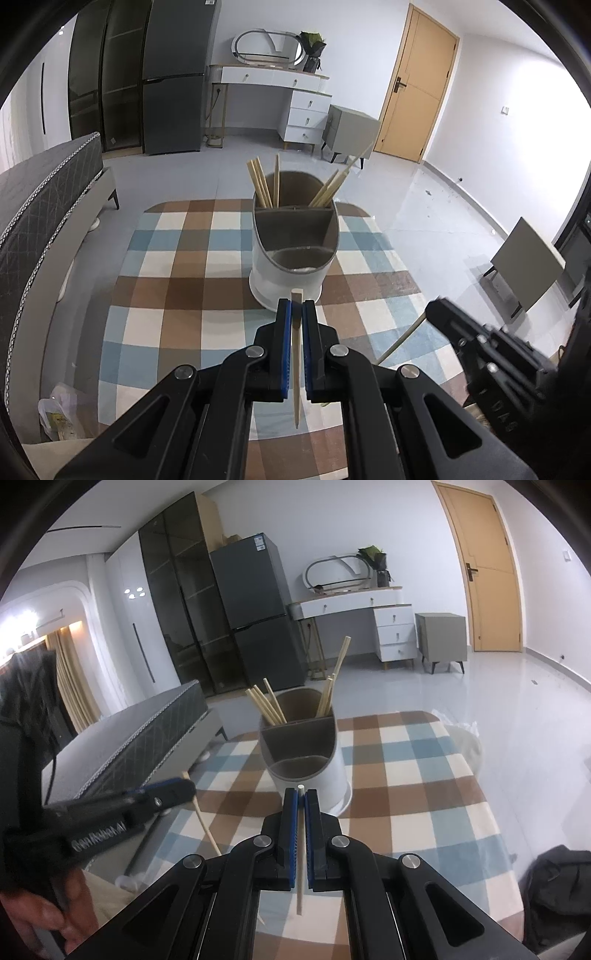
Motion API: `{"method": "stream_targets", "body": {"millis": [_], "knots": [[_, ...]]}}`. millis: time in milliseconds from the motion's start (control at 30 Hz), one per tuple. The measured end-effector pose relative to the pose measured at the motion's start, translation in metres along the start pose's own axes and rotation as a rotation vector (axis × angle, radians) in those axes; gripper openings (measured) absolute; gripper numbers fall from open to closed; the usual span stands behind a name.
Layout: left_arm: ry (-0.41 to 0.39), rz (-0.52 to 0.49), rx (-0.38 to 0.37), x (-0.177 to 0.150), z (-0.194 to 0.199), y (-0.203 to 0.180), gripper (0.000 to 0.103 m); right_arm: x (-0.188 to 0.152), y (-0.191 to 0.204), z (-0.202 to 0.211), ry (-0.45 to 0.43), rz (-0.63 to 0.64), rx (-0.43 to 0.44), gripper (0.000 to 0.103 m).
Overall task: Organize utensils
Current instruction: 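Carry both held chopsticks above the utensil holder and lower them in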
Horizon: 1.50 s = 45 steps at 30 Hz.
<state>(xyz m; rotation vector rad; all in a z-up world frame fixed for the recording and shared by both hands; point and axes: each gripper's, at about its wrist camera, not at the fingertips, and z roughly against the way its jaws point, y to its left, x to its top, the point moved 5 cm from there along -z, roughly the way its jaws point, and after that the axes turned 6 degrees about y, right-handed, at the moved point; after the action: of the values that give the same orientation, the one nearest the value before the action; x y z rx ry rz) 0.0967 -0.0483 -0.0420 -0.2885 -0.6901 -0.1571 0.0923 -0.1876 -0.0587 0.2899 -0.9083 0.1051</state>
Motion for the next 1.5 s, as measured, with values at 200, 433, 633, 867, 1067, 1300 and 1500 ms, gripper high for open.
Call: {"method": "stream_targets", "body": {"millis": [200,433,633,867,1067,1300,1500], "knots": [[-0.015,0.006,-0.018,0.015,0.011,0.004,0.001,0.007,0.001,0.003,-0.012,-0.016,0.011,0.003],[-0.019,0.028,-0.027,0.041,0.017,0.012,0.001,0.025,0.003,0.003,-0.042,-0.022,0.03,0.003],[-0.026,0.085,-0.045,0.07,0.017,0.02,0.001,0.052,-0.007,-0.002,-0.066,-0.043,0.043,0.003],[-0.056,0.089,-0.06,0.107,0.014,0.018,0.001,0.099,-0.017,-0.004,-0.121,-0.044,0.056,0.003],[-0.109,0.087,-0.048,0.136,0.014,0.022,0.001,0.14,-0.016,-0.005,-0.176,-0.02,0.079,0.003],[-0.139,0.083,-0.055,0.165,0.007,0.024,0.001,0.176,-0.013,-0.012,-0.225,0.004,0.085,0.003],[-0.161,0.093,-0.077,0.184,0.0,0.026,0.001,0.19,-0.005,-0.016,-0.275,0.013,0.088,0.003]]}}
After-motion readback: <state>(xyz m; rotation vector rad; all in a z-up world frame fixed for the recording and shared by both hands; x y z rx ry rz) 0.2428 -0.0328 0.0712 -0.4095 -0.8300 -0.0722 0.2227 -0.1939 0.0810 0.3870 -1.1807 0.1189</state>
